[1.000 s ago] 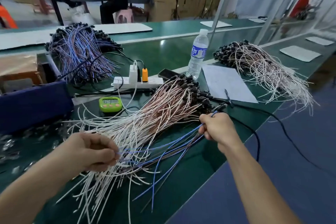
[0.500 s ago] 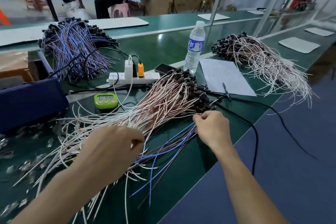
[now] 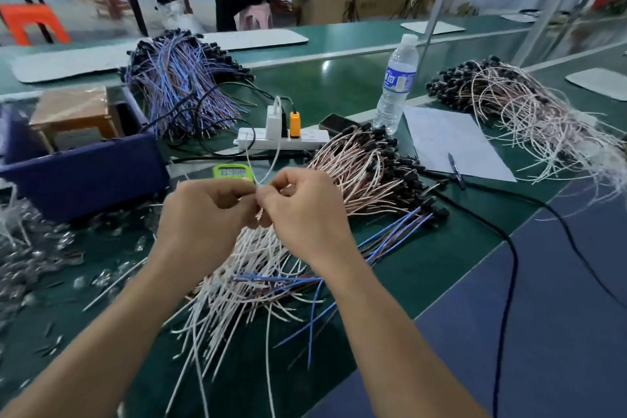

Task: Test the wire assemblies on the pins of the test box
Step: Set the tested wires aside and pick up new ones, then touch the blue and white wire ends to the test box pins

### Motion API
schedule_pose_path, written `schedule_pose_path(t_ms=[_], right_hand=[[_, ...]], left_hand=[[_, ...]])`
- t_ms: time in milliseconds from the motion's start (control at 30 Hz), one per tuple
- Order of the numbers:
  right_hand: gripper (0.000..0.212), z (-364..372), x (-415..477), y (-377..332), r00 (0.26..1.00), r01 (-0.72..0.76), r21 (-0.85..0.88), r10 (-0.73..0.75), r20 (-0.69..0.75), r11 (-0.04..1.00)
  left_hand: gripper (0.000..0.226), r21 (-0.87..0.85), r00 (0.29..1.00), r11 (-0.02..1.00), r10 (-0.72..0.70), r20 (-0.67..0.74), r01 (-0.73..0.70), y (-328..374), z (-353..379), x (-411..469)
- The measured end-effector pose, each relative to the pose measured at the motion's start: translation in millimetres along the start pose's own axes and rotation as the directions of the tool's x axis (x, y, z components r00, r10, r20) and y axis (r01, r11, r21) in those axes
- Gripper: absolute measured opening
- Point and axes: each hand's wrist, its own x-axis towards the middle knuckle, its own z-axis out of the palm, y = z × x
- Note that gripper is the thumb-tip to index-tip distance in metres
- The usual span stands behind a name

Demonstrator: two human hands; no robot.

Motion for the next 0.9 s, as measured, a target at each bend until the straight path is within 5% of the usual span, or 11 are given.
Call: schedule_pose_path(t_ms=[233,400,533,667,800,900], right_hand=[[0.018,67,-3,-59,0.961,0.087,0.254,-0.148,0.232,0.963],[0.013,127,-8,-102,0.87,0.157,0.315,-0.282,0.405,0.936],[0.01,170,-13,-138,0.745,0.179,0.352,-0.361,0.562,0.919],[0.007,219,-17,-157,0.648,0.259,0.306,-0.4,0.648,0.916],[0.012,266,-23,-161,0.483,0.414,0.237,-0.433,0.761,0.879],[0.046,294,-20,-164,0.351,0.604,0.119,-0.396,0.848,0.788]], left_hand=[[0.04,0.023,0.935,0.987,-0.145,-0.324,0.161,-30,-67,-14],[0.043,0.024,0.912,0.97,-0.218,-0.348,0.241,-48,-143,-35],[0.054,0.175,0.821,0.885,-0.303,-0.484,0.431,-77,-198,-55],[0.013,0.241,0.701,0.804,-0.276,-0.658,0.543,-101,-231,-84],[0.028,0.286,0.56,0.655,-0.253,-0.789,0.699,-117,-255,-103],[0.056,0.361,0.632,0.637,-0.264,-0.728,0.682,-135,-266,-117]])
